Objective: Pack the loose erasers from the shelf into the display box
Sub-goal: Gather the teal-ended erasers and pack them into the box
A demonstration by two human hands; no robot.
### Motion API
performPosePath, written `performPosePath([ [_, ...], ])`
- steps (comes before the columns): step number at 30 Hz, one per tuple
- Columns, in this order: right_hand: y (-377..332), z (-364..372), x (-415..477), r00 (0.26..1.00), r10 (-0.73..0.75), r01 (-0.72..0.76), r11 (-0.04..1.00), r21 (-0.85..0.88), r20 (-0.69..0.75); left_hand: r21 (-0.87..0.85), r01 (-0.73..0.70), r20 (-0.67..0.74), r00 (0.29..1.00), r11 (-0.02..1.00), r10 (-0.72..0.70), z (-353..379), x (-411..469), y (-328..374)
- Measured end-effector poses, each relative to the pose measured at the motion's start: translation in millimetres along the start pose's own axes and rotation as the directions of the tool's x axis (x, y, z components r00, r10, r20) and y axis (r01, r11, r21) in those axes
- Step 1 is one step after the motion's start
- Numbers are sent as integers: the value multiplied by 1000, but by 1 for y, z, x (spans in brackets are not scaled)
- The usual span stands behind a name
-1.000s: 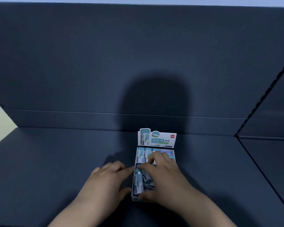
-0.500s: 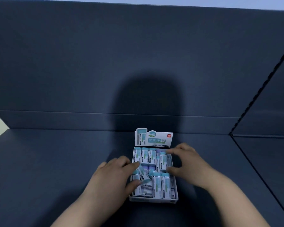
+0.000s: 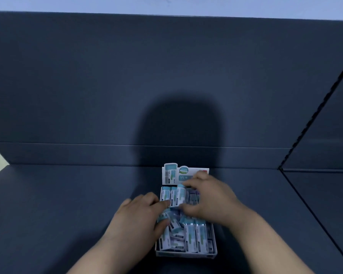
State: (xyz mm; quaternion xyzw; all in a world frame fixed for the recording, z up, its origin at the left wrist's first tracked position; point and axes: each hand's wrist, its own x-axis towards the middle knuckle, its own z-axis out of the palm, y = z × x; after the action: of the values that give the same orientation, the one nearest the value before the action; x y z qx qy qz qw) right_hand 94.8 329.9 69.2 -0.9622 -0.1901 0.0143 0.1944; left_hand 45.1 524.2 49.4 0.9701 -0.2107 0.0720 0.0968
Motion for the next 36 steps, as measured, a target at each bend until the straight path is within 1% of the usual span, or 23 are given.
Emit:
performPosePath([
  [3,-6,12,3,999,-16,17,1000,-26,37,41,-4,-26,1000,999,5,-1,5,0],
  [5,1,11,2,998,7,-9,1000,30,64,14,-8,-4,1000,1000,8,-4,7,2],
  [7,13,3,-2,999,31,-34,994,102,31,25,-47,4,999,999,47,-4,9,3],
  [8,20,-2,-5,999,44,-45,993,108,13,32,-59,25,998,998,59,-4,11,5],
  [9,27,-6,-10,998,52,-54,994,91,20,35,-65,53,997,997,63,-3,12,5],
  [11,32,-10,-20,995,45,-47,999,22,93,67,-37,92,995,997,31,1,17,5],
  [13,28,-8,-29,987,30,-25,999,-34,159,69,-34,160,987,997,22,-3,22,12],
  [14,25,-7,-31,984,32,-22,998,-56,175,77,-30,161,987,997,17,-5,23,16],
  [16,21,-5,-32,984,44,-23,993,-120,172,107,-21,104,995,994,10,-2,23,16],
  [18,19,-4,-30,983,78,-46,981,-189,165,125,0,163,986,992,-20,-1,24,19],
  [21,18,-2,-24,982,114,-70,962,-264,153,119,1,177,984,993,-22,0,23,18],
  [24,17,0,-23,983,141,-108,963,-245,119,132,4,157,987,991,-25,0,21,19],
  [25,19,-1,-25,984,146,-121,967,-224,99,125,-18,111,994,992,4,2,20,16],
  [26,21,-2,-28,985,156,-137,970,-201,77,116,-37,100,995,993,26,3,19,14],
  [29,27,-6,-46,984,174,-167,976,-139,42,123,-69,109,993,990,56,11,17,7],
  [32,21,-8,-61,984,148,-126,972,-200,101,158,-66,115,992,985,48,14,16,7],
  [36,18,-4,-57,976,192,-162,955,-250,104,187,-49,123,992,981,26,12,13,8],
])
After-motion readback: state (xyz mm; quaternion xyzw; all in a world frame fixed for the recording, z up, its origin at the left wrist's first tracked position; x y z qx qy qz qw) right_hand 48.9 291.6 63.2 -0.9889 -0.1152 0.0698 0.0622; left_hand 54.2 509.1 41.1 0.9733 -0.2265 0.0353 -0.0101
